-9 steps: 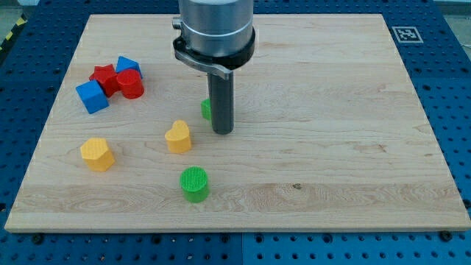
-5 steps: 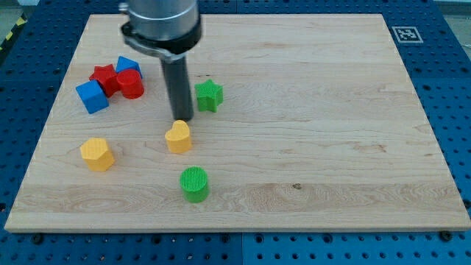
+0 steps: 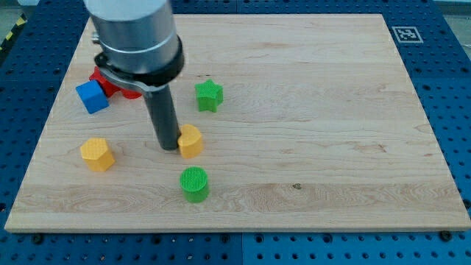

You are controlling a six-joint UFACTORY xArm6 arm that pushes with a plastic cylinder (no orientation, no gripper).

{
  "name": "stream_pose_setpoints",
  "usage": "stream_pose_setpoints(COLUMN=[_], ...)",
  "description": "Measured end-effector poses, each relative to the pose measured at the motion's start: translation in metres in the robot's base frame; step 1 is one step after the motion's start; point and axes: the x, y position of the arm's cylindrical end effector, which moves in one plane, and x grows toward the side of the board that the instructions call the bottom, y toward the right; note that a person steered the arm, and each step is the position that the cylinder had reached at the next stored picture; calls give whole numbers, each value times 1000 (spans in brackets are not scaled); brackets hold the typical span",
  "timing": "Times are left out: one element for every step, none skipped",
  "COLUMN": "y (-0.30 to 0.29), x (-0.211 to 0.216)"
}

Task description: Slide the yellow heart to the center

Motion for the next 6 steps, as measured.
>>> stream_pose_setpoints(y=[24,46,68,84,103,118], x=[20,21,15,6,-7,-25])
